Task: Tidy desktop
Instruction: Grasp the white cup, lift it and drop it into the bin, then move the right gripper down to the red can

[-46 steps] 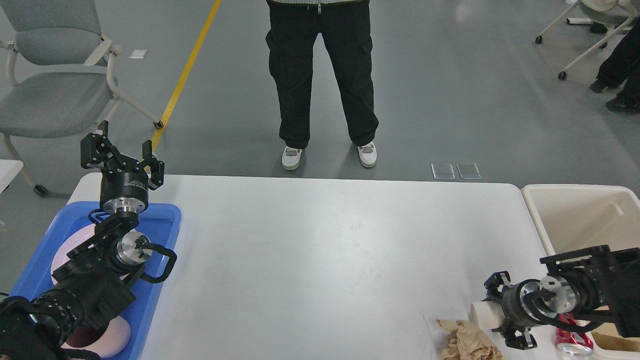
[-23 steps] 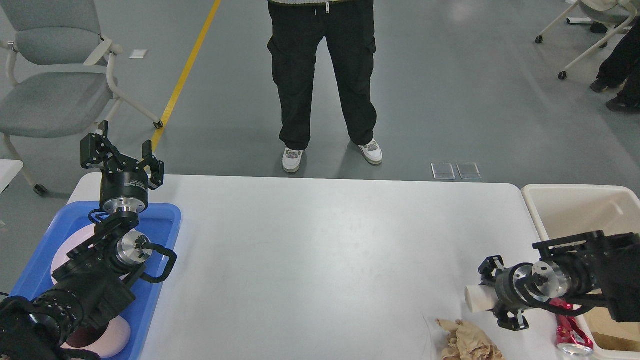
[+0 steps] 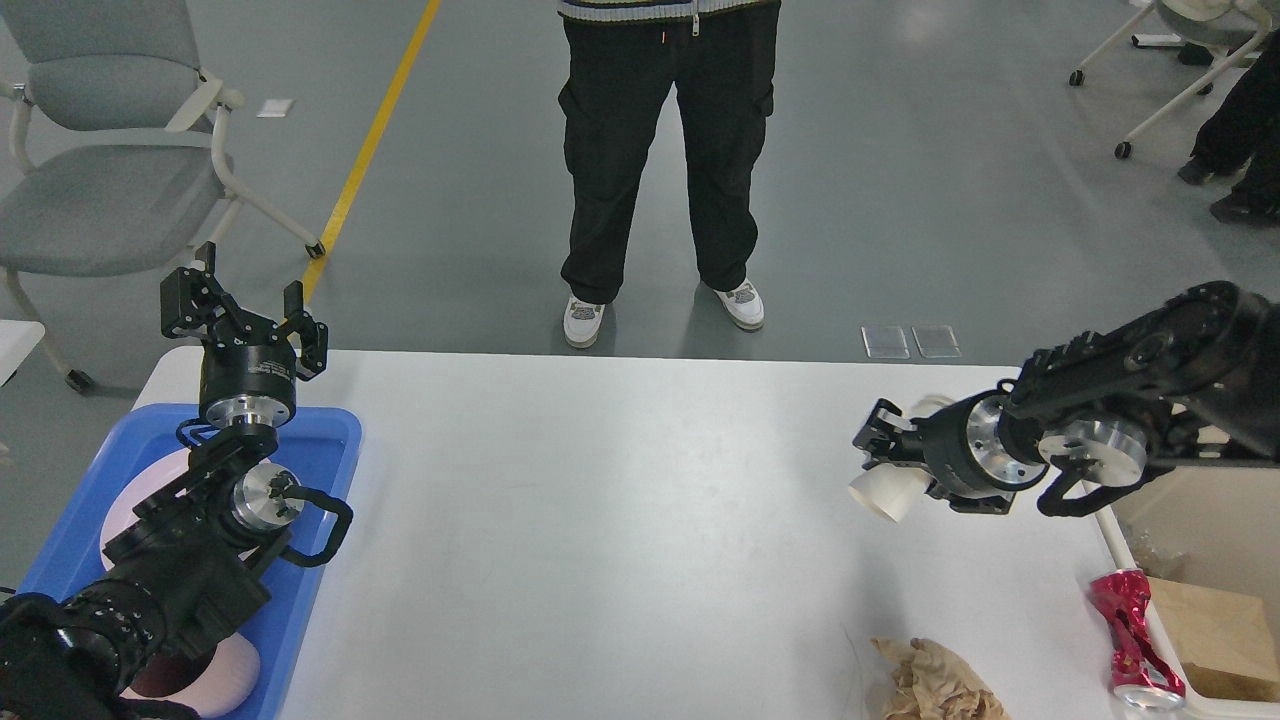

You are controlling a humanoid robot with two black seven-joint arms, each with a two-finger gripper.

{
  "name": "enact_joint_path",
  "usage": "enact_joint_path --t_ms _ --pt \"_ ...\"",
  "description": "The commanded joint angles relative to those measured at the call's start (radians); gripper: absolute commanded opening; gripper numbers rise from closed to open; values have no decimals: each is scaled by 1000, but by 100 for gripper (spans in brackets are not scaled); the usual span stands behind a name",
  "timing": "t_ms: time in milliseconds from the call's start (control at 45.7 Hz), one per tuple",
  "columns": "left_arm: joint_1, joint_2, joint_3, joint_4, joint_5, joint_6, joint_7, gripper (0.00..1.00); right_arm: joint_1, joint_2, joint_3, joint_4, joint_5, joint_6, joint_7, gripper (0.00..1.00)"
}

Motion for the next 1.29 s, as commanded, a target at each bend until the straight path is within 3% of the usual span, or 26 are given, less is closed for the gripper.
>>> enact_joint_path --t_ms 0,175,372,591,766,853,941,1006,1116,1138,1181,1225,1269 --pt "0 0 0 0 0 0 0 96 195 146 -75 96 -149 57 144 0" --pt "0 0 0 -1 0 0 0 96 205 262 -92 45 -149 51 161 0" --pt "0 0 0 -1 0 0 0 96 -1 181 -237 -158 -149 47 161 0" --pt "-2 0 0 -1 0 0 0 96 -413 -38 -285 -637 -148 48 155 0" --pt "0 0 0 -1 0 0 0 96 -814 -110 -260 -1181 -140 46 145 0" --pt "0 0 0 -1 0 0 0 96 -1034 -115 -202 -1437 -85 46 101 0" --pt "0 0 0 -1 0 0 0 96 -1206 -100 -115 -1600 7 46 17 0" --pt "0 0 0 -1 0 0 0 96 -1242 -78 -75 -1640 9 41 -26 0" --pt "0 0 0 -1 0 0 0 96 -1247 -73 -59 -1642 6 2 -43 0" --pt "0 0 0 -1 0 0 0 96 -1250 -75 -61 -1642 6 0 -43 13" --pt "0 0 0 -1 0 0 0 96 -1259 -77 -72 -1642 3 5 -46 100" --pt "-2 0 0 -1 0 0 0 96 -1273 -78 -82 -1642 -11 5 -48 97" --pt "0 0 0 -1 0 0 0 96 -1285 -81 -90 -1644 -40 5 -51 100"
